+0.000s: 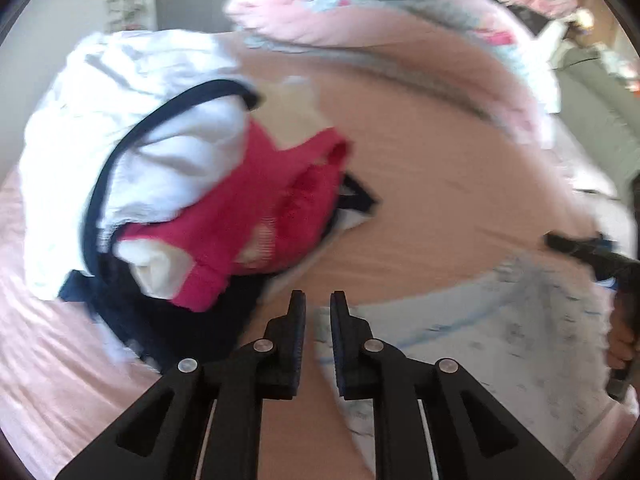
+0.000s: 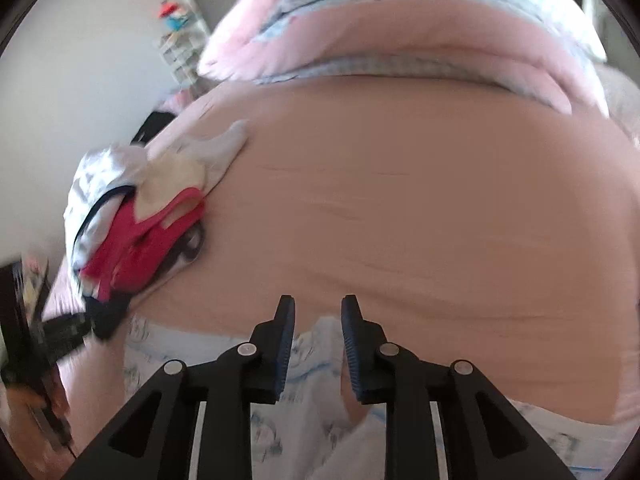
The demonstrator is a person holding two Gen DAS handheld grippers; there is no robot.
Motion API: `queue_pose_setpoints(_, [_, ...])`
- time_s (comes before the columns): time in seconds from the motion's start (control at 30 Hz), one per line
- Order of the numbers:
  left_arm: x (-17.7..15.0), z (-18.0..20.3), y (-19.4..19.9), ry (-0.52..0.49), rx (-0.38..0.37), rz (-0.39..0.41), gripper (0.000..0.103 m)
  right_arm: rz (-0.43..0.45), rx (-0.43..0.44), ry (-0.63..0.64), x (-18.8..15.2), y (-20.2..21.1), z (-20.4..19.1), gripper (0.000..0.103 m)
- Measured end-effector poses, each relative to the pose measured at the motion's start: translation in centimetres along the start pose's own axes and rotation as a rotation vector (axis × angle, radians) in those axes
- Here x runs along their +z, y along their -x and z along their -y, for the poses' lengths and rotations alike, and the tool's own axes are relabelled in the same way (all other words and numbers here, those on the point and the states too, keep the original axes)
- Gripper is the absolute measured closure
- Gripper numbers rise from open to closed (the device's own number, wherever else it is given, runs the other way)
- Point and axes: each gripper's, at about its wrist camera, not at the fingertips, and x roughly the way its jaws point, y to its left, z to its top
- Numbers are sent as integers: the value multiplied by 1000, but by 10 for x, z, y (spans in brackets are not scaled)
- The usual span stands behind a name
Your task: Fold clothes
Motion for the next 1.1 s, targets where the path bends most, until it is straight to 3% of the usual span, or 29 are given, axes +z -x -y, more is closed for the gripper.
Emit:
queue_pose_setpoints(0.07, [-6, 5, -11, -32, -103, -108, 92, -101, 49, 97, -8, -6, -21, 80])
queue_pose_setpoints(0.17, [-19, 19, -44, -93, -96, -271, 93, -242, 55, 282, -35, -27, -58, 80])
queue_pose_setpoints(0.27, [-10, 16, -45, -94, -44, -207, 92, -262, -41, 332, -48, -55, -64, 85])
queue_pose_setpoints(0.3, [-5, 9, -44, -60, 2, -179, 92, -232, -45, 314, -42, -55, -62, 85])
queue_pose_setpoints(0.37, [4, -6, -41, 7, 93, -121, 92, -163, -157, 260, -23, -52, -52, 85])
queue_pose_setpoints(0.4, [7, -11, -40, 33, 102, -107, 93, -125, -199, 209, -12, -49, -42, 85])
queue_pose_setpoints(0.47, [6, -8, -34, 30, 7, -125, 92, -109, -144, 82, 2, -37, -28, 85])
queue_pose_setpoints(0.53, [1, 15, -26, -99, 8, -127, 92, -105, -73, 55, 1, -20, -31, 85])
queue_pose_setpoints(0.6, [-7, 38, -25, -202, -23, -148, 92, -102, -65, 108, -16, -2, -49, 85])
queue_pose_setpoints(0.83, [-35, 75, -31, -321, -146, -195, 92, -182, -18, 65, -92, 25, -63, 83])
queue_pose_setpoints(0.93, [-63, 71, -25, -382, -122, -256, 92, -219, -14, 103, -118, 15, -84, 83])
queue_pose_setpoints(1.03, [-81, 51, -7, -407, -112, -274, 92, -235, -92, 186, -141, -4, -103, 81])
queue_pose_setpoints(1.1, [-90, 36, 7, -441, -65, -293, 91, -203, -146, 255, -153, 4, -112, 81])
